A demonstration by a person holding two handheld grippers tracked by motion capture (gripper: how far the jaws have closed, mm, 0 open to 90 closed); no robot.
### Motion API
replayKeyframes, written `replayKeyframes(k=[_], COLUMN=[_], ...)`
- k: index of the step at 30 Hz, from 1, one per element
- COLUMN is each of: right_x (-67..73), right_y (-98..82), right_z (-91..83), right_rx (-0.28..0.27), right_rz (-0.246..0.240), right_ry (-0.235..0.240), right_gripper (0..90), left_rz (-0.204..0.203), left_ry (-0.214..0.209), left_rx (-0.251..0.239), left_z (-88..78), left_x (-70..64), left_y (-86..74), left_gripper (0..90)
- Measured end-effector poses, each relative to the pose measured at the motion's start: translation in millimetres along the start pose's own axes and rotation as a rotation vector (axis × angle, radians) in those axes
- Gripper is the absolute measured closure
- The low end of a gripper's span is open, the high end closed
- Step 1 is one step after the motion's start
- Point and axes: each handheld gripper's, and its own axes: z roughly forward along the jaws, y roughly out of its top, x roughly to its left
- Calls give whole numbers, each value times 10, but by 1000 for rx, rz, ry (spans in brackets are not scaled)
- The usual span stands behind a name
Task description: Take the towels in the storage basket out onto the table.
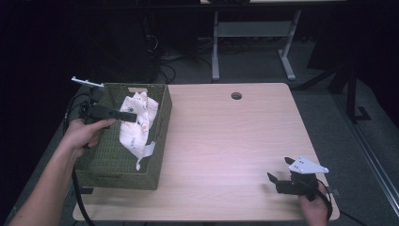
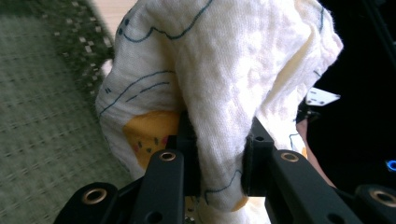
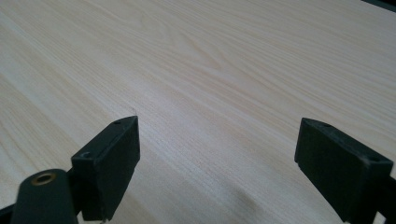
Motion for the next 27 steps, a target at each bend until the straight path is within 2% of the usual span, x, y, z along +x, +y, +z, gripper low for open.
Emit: replayKeyframes(k=[10,27], right_x=[-6,-8], right_y=[1,2], right_z=[-4,-18], right_rx=[-3,-6], right_rz=[-3,-3], right_ry=[-1,-2], right_gripper=[137,137], left_rz=[46,98], left_ry=[-43,-70], left_rx=[13,58], left_z=[176,537], left_x=[-168,-375], left_y=[37,95], left_gripper=[728,728])
